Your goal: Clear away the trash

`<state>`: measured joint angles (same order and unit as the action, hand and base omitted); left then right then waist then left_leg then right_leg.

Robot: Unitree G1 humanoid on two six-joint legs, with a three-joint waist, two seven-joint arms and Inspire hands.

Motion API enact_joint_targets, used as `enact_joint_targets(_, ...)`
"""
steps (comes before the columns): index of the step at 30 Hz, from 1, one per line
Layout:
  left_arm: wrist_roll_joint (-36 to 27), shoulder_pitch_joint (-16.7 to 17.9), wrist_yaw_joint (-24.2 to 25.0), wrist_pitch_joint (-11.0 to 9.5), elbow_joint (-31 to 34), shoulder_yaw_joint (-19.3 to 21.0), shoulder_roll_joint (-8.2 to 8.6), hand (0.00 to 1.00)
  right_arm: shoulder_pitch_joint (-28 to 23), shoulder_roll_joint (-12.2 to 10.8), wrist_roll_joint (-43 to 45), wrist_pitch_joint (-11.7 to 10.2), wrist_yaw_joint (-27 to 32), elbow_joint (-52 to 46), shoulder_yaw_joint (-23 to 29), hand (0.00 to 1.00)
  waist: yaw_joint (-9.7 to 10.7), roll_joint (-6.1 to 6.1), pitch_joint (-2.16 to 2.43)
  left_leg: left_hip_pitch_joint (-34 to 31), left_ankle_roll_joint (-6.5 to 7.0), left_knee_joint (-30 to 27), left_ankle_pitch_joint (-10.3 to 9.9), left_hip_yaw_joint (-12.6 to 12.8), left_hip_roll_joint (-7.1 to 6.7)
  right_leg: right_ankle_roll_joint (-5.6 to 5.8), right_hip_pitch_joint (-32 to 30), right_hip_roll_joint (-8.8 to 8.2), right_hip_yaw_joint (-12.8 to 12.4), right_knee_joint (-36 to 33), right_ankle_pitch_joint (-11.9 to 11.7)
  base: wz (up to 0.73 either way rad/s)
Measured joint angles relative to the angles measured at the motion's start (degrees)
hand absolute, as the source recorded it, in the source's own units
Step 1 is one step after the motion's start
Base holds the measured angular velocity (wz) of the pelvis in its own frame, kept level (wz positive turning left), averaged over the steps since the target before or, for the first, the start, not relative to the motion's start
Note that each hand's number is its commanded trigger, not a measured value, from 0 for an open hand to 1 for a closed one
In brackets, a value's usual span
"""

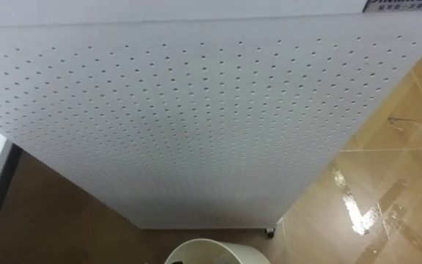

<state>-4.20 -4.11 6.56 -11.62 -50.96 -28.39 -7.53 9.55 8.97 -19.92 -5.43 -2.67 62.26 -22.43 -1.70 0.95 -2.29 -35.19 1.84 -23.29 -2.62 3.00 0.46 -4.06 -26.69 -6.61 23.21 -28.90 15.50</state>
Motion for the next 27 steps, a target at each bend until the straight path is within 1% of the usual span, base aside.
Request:
enact_joint_targets(3, 0.0, 0.2, 1.6, 0.7, -0.2, -0.1, -0.2, 0.0, 0.1, 0.5, 0.0, 0.0, 0.0, 0.0, 0.0, 1.0, 0.0, 0.43, 0.07, -0.2, 0.0, 0.1, 0.0, 0.1, -0.01, 0.01, -0.3, -0.08, 0.0, 0.0, 0.0, 0.0)
enact_joint_targets(8, 0.0, 0.2, 3.2, 0.9, -0.2, -0.1, -0.09, 0.0, 0.1, 0.6, 0.0, 0.0, 0.0, 0.0, -0.1, 1.0, 0.0, 0.88, 0.35, 0.0, -0.02, 0.8, 0.1, 0.1, -0.21, 0.01, -0.4, -0.3, 0.0, 0.0, 0.0, 0.0)
enact_joint_targets(16, 0.2, 0.2, 3.2, 1.7, -0.2, 0.0, -0.38, 0.0, 0.1, 0.8, 0.0, 0.0, 0.0, 0.0, -0.8, 1.0, 0.1, 0.88, 0.35, 0.3, -0.12, 1.7, 0.7, 0.2, -0.39, -0.05, -0.4, -0.47, 0.2, 0.2, 0.0, 0.0)
enact_joint_targets(19, 0.3, 0.2, 3.2, 1.8, -0.2, 0.0, -0.4, 0.0, 0.1, 0.9, 0.0, 0.0, 0.0, 0.1, -1.0, 1.0, 0.1, 0.82, 0.32, 0.4, -0.12, 1.7, 0.7, 0.2, -0.37, -0.08, -0.3, -0.47, 0.2, 0.2, 0.1, 0.0)
enact_joint_targets(22, 0.4, 0.2, 3.6, 1.8, -0.2, 0.1, -0.88, 0.0, 0.1, 0.8, -0.1, 0.0, -0.1, 0.6, -0.9, 1.0, 0.2, 0.53, 0.2, 1.1, -0.15, 1.9, 0.8, 0.2, -0.36, -0.08, 0.3, -0.44, 0.2, 0.4, 0.1, 0.0)
enact_joint_targets(25, 0.4, -0.3, 3.9, 1.8, -2.4, 0.2, -1.23, 0.0, 0.1, 0.7, -1.4, 0.1, -0.9, 2.5, -0.9, 1.0, 0.2, 0.32, 0.06, 2.8, -0.15, 2.0, 0.8, 0.2, -0.37, -0.06, 2.4, -0.28, 0.3, 1.1, 0.1, 0.0)
enact_joint_targets(26, 0.4, -0.6, 4.0, 1.7, -3.0, 0.2, -1.61, 0.0, 0.0, 0.7, -1.8, 0.0, -1.4, 3.2, -1.0, 1.0, 0.2, 0.03, -0.12, 3.9, -0.16, 2.2, 0.8, 0.2, -0.35, -0.02, 3.5, -0.26, 0.4, 1.5, 0.0, 0.0)
enact_joint_targets(27, 0.4, -0.4, 4.2, 1.7, -3.3, 0.2, -2.11, 0.0, -0.2, 0.7, -2.5, 0.0, -2.0, 4.0, -1.0, 1.0, 0.2, -0.07, -0.17, 4.7, -0.16, 2.3, 0.8, 0.4, -0.24, 0.03, 4.7, -0.1, 0.7, 2.4, 0.0, 0.0)
